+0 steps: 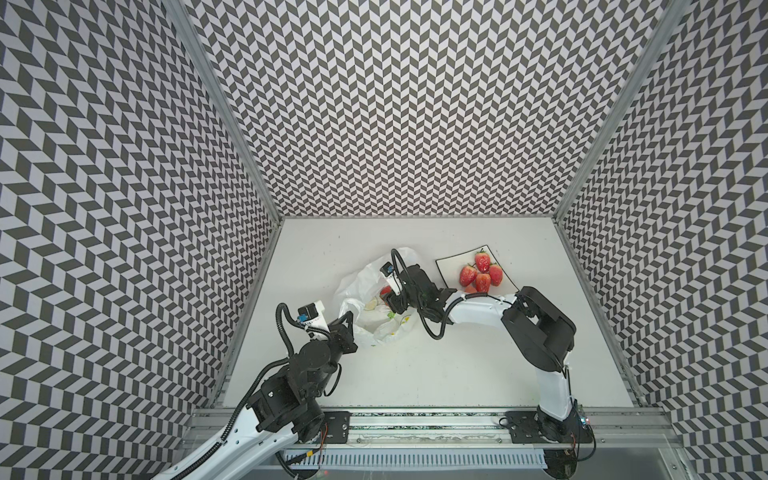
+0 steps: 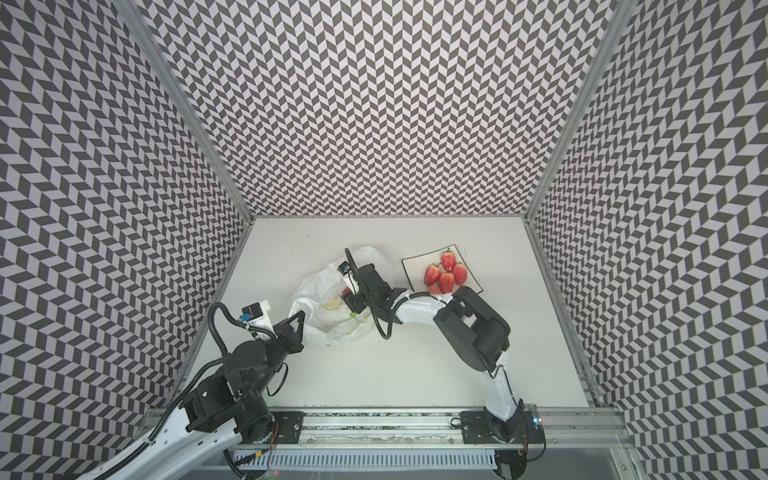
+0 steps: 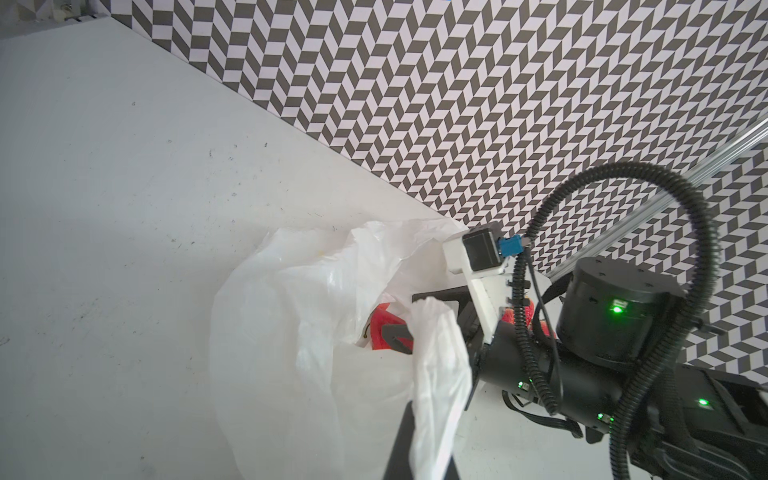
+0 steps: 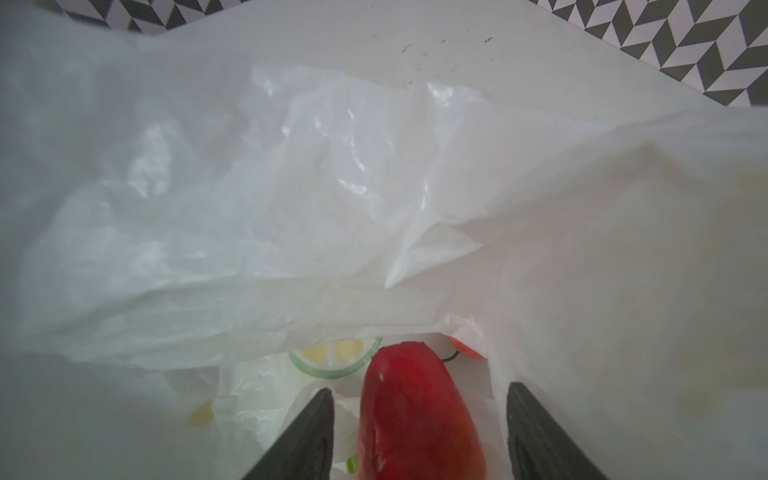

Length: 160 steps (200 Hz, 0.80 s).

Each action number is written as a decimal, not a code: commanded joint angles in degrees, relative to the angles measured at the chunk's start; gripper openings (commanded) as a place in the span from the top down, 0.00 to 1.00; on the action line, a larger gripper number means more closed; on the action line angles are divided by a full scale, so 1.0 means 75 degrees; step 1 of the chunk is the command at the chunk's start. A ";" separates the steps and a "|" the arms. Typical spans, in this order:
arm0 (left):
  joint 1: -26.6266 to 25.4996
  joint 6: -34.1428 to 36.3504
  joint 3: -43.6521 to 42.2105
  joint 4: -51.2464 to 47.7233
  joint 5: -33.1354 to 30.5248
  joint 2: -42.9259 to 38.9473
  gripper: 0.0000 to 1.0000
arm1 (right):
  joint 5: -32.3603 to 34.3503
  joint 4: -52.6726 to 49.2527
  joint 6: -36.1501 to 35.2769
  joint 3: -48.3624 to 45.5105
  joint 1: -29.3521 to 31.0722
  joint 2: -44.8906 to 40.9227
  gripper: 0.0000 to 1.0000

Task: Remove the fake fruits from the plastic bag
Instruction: 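Close the right gripper on the red fruit inside the bag, then lift the red fruit out of the bag with the right gripper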

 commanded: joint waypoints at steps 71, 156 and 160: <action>-0.0011 -0.0001 0.0048 0.0093 -0.0039 -0.0034 1.00 | 0.0317 -0.0285 -0.0216 0.0309 -0.0022 0.0594 0.38; -0.0010 -0.0106 -0.0068 0.0323 -0.0030 0.0013 1.00 | -0.0609 0.1070 -0.0571 -0.0878 -0.0005 -0.1019 0.61; -0.0013 -0.0117 -0.0079 0.0345 -0.0029 0.0019 1.00 | -0.0728 0.1149 -0.0651 -0.0969 -0.0005 -0.1092 0.61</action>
